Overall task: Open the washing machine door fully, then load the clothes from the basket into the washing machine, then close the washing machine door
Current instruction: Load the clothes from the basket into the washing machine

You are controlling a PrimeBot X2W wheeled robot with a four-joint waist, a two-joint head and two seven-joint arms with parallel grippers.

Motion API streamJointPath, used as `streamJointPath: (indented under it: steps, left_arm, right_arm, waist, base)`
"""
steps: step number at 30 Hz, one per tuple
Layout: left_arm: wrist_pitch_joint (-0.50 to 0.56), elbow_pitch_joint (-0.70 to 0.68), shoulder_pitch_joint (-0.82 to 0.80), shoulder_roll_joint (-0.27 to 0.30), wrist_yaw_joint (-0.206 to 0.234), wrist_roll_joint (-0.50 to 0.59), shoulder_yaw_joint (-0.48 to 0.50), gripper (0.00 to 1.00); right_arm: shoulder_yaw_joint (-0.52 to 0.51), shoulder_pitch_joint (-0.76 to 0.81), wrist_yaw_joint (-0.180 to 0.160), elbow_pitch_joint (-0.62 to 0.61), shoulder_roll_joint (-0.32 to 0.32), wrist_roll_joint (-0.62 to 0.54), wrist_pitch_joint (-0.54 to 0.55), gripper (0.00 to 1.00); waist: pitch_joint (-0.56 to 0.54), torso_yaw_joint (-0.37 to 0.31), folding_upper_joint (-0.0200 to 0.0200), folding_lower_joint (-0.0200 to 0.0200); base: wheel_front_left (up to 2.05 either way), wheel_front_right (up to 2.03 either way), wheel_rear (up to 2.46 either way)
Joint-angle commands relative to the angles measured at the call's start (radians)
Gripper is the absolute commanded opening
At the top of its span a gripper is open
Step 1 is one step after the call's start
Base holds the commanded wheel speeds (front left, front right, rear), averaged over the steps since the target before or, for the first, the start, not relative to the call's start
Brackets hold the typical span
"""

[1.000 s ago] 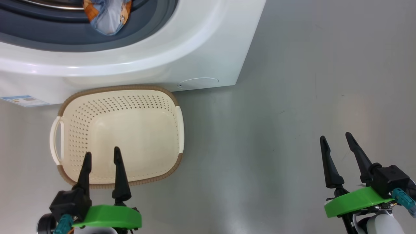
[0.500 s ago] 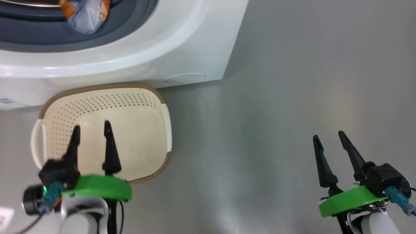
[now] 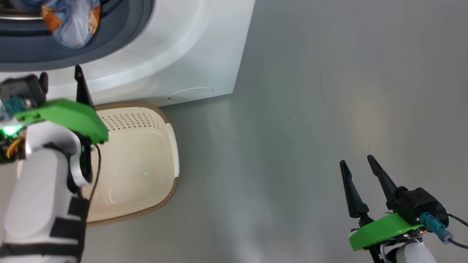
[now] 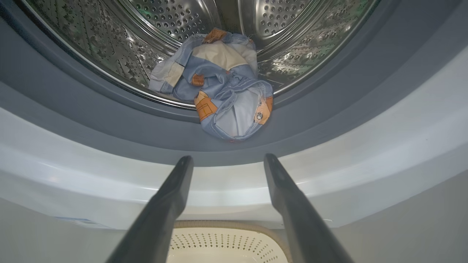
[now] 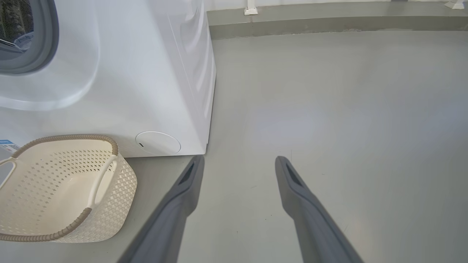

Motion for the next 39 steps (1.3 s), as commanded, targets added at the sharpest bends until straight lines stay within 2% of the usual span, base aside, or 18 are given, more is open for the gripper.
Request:
streamJointPath:
  steps: [1,7,19,28,39]
  left_arm:
    - [0.015,0.012,-0.044,0.041,-0.003,-0.009,0.032,1.0]
    - [0.088,0.251,-0.219,0.064,-0.014,-0.011,0.024,1.0]
    - [0.114,0.621,-0.44,0.068,-0.059,-0.031,0.008,1.0]
    - [0.066,0.759,-0.541,0.071,-0.073,-0.025,-0.013,1.0]
    - [0.006,0.855,-0.627,0.075,-0.1,-0.022,-0.038,1.0]
  right_arm:
    - [0.027,0.019,0.002,-0.014,-0.001,0.007,-0.008,1.0]
    - [0.045,0.049,0.002,0.005,-0.004,0.005,-0.008,1.0]
    - [0.073,0.093,0.002,0.017,-0.044,0.008,-0.008,1.0]
    - [0.073,0.128,0.002,0.012,-0.05,0.008,-0.008,1.0]
    - [0.062,0.139,0.002,-0.005,-0.07,0.01,-0.008,1.0]
  waist:
    - [-0.012,-0.009,0.0,0.0]
    - [-0.04,-0.029,0.0,0.0]
    - [-0.048,-0.071,0.0,0.0]
    - [-0.037,-0.081,0.0,0.0]
    - [0.014,-0.094,0.0,0.0]
  base:
    - [0.0,0.0,0.0]
    - [0.0,0.0,0.0]
    - [0.0,0.0,0.0]
    - [0.0,0.0,0.0]
    - [0.0,0.0,0.0]
